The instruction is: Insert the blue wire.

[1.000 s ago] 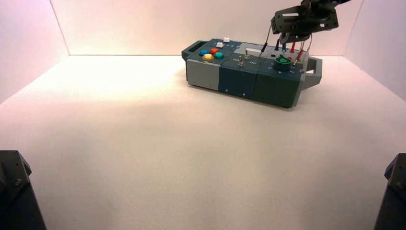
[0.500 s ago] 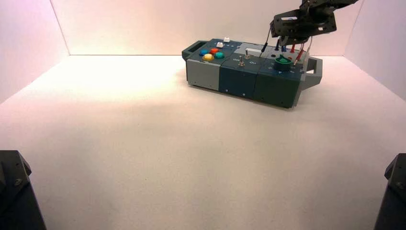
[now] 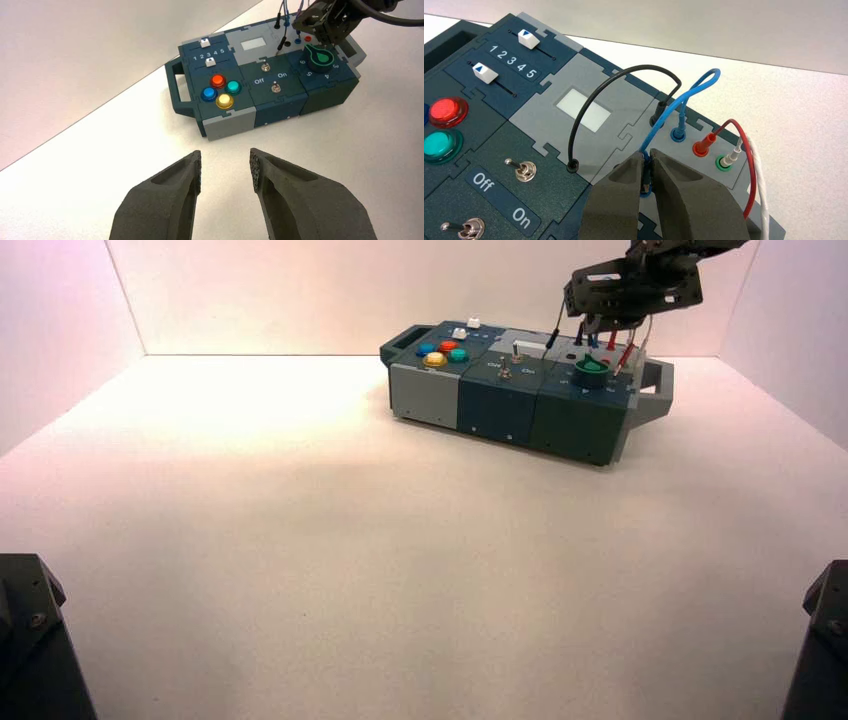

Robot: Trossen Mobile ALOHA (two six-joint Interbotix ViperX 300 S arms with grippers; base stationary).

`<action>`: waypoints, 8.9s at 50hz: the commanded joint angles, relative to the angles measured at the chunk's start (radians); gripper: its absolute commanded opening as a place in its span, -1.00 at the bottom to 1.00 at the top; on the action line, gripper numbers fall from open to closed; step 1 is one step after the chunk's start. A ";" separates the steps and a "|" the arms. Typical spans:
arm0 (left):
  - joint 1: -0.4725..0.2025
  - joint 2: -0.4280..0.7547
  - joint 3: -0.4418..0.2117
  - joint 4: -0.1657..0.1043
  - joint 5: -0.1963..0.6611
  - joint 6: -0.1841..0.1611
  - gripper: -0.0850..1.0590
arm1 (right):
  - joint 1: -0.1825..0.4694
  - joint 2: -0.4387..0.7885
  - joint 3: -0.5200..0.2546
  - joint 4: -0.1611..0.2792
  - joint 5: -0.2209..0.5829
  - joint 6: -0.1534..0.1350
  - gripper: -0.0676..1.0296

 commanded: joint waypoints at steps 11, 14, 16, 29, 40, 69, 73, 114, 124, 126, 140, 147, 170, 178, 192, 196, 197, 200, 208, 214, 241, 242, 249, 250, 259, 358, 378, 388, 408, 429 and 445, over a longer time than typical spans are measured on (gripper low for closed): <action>-0.018 0.006 -0.012 0.000 -0.011 0.006 0.07 | 0.005 -0.015 -0.012 0.002 -0.021 0.003 -0.92; -0.018 0.008 -0.012 0.000 -0.011 0.008 0.07 | 0.005 -0.014 -0.012 0.002 -0.025 0.006 -0.92; -0.018 0.008 -0.012 0.000 -0.011 0.008 0.07 | 0.005 -0.009 -0.014 0.000 -0.026 0.008 -0.92; -0.018 0.006 -0.012 0.002 -0.011 0.009 0.07 | 0.012 -0.005 -0.015 0.002 -0.026 0.009 -0.92; -0.018 0.002 -0.012 0.002 -0.011 0.011 0.07 | 0.014 0.009 -0.021 0.002 -0.025 0.008 -0.92; -0.018 0.000 -0.012 0.005 -0.011 0.014 0.07 | 0.014 -0.020 -0.005 0.002 0.023 0.009 -0.92; -0.018 0.002 -0.012 0.005 -0.011 0.014 0.07 | 0.014 -0.031 0.002 0.002 0.023 0.009 -0.92; -0.018 0.002 -0.012 0.005 -0.009 0.020 0.07 | 0.008 -0.041 0.005 -0.003 0.035 0.006 -0.92; -0.018 0.002 -0.012 0.005 -0.011 0.018 0.07 | 0.005 -0.040 0.005 -0.003 0.037 0.005 -0.92; -0.018 0.000 -0.012 0.005 -0.011 0.020 0.07 | 0.005 -0.038 0.005 -0.003 0.038 0.005 -0.92; -0.018 0.000 -0.012 0.005 -0.009 0.025 0.07 | 0.000 -0.032 0.008 -0.005 0.046 0.005 -0.92; -0.018 0.000 -0.012 0.005 -0.011 0.025 0.07 | -0.003 -0.034 0.011 -0.005 0.046 0.005 -0.92; -0.018 0.000 -0.014 0.005 -0.011 0.026 0.07 | -0.009 -0.032 0.017 -0.005 0.046 0.005 -0.92; -0.018 -0.002 -0.014 0.005 -0.011 0.026 0.07 | -0.009 -0.034 0.020 -0.003 0.046 0.005 -0.92; -0.018 -0.002 -0.014 0.005 -0.011 0.028 0.07 | -0.011 -0.028 0.021 -0.003 0.049 0.005 -0.92; -0.018 -0.002 -0.014 0.005 -0.011 0.026 0.07 | -0.012 -0.028 0.021 -0.005 0.051 0.005 -0.92; -0.018 -0.002 -0.014 0.005 -0.011 0.026 0.07 | -0.014 -0.028 0.023 -0.005 0.051 0.005 -0.92; -0.018 -0.002 -0.014 0.005 -0.011 0.028 0.07 | -0.014 -0.029 0.025 -0.005 0.051 0.005 -0.92; -0.018 -0.003 -0.014 0.005 -0.011 0.028 0.07 | -0.014 -0.028 0.029 -0.005 0.054 0.005 -0.92; -0.018 -0.003 -0.014 0.005 -0.011 0.028 0.07 | -0.014 -0.029 0.029 -0.005 0.060 0.005 -0.92; -0.012 -0.003 -0.014 0.005 -0.009 0.028 0.07 | -0.014 -0.035 0.034 -0.005 0.083 0.005 -0.92; -0.012 -0.003 -0.015 0.005 -0.011 0.029 0.07 | -0.014 -0.037 0.034 -0.005 0.084 0.005 -0.92; -0.012 -0.003 -0.015 0.006 -0.011 0.028 0.07 | -0.014 -0.040 0.034 -0.005 0.094 0.005 -0.92; -0.012 -0.003 -0.015 0.006 -0.011 0.029 0.07 | -0.014 -0.040 0.034 -0.005 0.094 0.005 -0.92; -0.009 -0.003 -0.015 0.005 -0.011 0.031 0.07 | -0.014 -0.041 0.029 -0.003 0.112 0.003 -0.92; -0.008 -0.011 -0.015 0.005 -0.006 0.031 0.07 | -0.031 0.012 -0.009 -0.009 0.155 0.003 -0.76; -0.008 -0.015 -0.015 0.005 -0.005 0.031 0.07 | -0.031 0.011 -0.031 -0.008 0.206 0.003 -0.40; -0.008 -0.015 -0.015 0.005 -0.005 0.031 0.07 | -0.029 -0.002 -0.051 -0.008 0.245 0.003 -0.32; -0.008 -0.014 -0.015 0.006 -0.005 0.031 0.07 | -0.018 -0.018 -0.097 -0.005 0.351 0.005 -0.30; -0.008 -0.011 -0.017 0.006 -0.003 0.032 0.07 | -0.017 -0.130 -0.115 -0.005 0.451 0.006 -0.17; -0.008 0.002 -0.015 0.005 -0.003 0.037 0.07 | -0.017 -0.204 -0.192 0.002 0.710 0.011 -0.22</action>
